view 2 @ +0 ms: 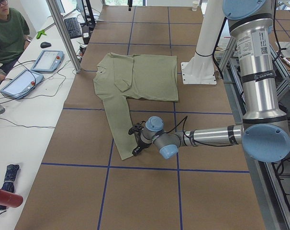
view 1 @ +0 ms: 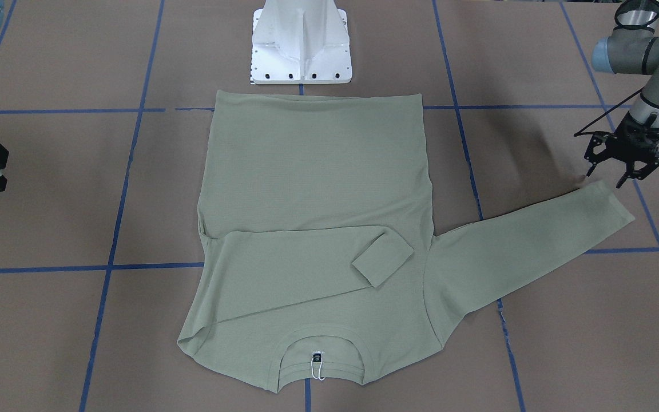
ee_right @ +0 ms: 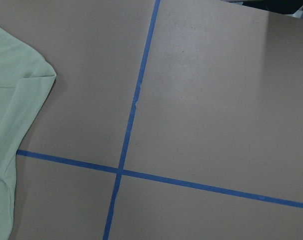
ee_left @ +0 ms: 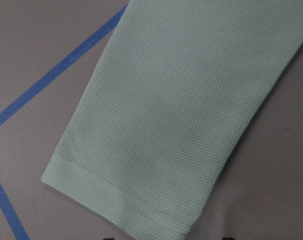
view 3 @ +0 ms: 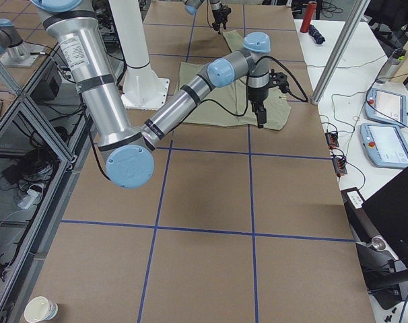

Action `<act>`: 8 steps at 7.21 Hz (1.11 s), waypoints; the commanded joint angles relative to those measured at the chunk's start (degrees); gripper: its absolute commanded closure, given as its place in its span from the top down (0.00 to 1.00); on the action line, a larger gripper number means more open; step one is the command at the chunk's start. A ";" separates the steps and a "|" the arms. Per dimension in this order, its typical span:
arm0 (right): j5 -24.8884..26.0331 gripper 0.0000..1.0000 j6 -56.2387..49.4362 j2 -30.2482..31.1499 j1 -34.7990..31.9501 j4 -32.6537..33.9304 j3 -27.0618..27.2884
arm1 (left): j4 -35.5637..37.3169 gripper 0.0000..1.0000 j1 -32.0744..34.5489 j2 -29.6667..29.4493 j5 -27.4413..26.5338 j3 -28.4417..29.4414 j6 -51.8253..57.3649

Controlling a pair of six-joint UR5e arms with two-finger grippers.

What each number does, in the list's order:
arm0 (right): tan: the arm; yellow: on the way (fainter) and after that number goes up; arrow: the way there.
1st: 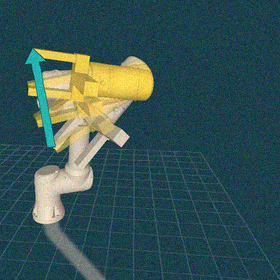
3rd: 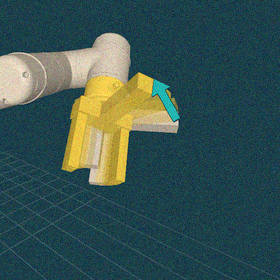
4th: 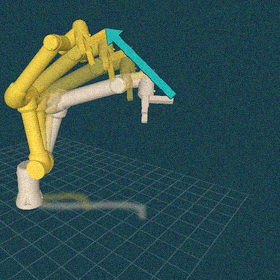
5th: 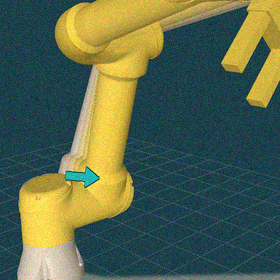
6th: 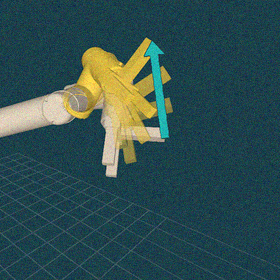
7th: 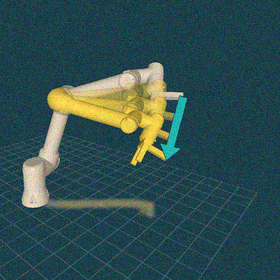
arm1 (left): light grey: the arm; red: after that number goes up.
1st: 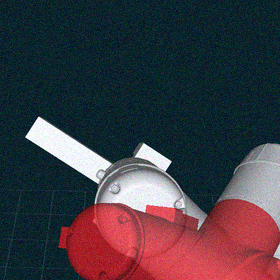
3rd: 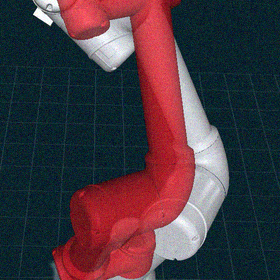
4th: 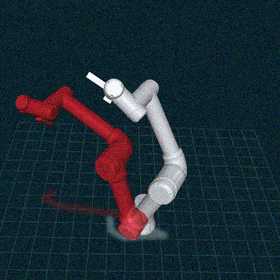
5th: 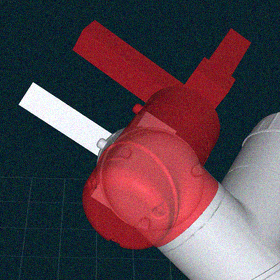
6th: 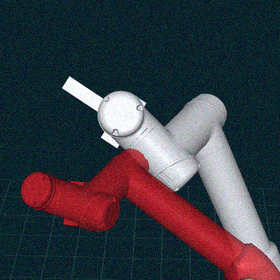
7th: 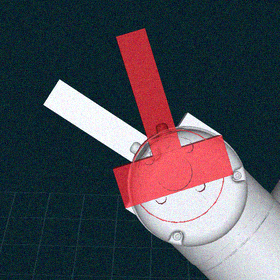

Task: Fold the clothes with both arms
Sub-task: 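Grasp the cuff of the sleeve nearest the left gripper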

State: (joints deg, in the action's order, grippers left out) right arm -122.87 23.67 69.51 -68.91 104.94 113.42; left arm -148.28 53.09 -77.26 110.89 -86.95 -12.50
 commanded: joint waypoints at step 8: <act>0.00 1.00 -0.11 1.50 0.00 0.00 1.02 | -0.08 0.15 0.00 0.00 -0.23 0.03 0.02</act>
State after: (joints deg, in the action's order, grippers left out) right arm -122.87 23.56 70.96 -68.91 104.94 114.39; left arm -148.37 53.09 -77.26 110.65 -86.96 -12.48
